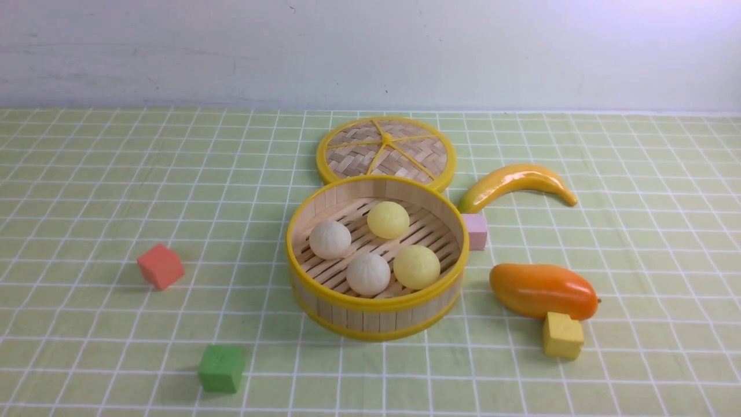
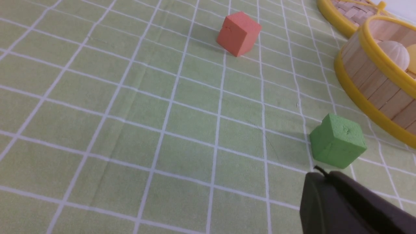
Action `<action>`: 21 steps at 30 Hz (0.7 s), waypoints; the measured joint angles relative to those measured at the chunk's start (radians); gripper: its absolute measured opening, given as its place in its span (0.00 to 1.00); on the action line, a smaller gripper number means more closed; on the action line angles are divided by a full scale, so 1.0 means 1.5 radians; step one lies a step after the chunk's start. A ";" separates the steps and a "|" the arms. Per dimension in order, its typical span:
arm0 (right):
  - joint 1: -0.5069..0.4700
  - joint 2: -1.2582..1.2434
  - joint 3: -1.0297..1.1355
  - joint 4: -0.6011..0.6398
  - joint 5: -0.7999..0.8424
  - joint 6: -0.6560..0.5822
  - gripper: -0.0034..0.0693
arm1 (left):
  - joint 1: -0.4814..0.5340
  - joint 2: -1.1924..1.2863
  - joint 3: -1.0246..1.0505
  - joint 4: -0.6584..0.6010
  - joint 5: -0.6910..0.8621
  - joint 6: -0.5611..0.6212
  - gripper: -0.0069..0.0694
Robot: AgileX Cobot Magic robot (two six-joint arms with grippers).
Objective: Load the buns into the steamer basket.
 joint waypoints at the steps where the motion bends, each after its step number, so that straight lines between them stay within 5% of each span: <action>1: 0.000 0.000 0.000 0.000 0.000 0.000 0.14 | 0.000 0.000 0.000 0.000 0.000 0.000 0.07; 21: 0.000 0.000 0.000 0.000 0.000 0.000 0.16 | 0.000 0.000 0.000 0.000 0.000 0.000 0.07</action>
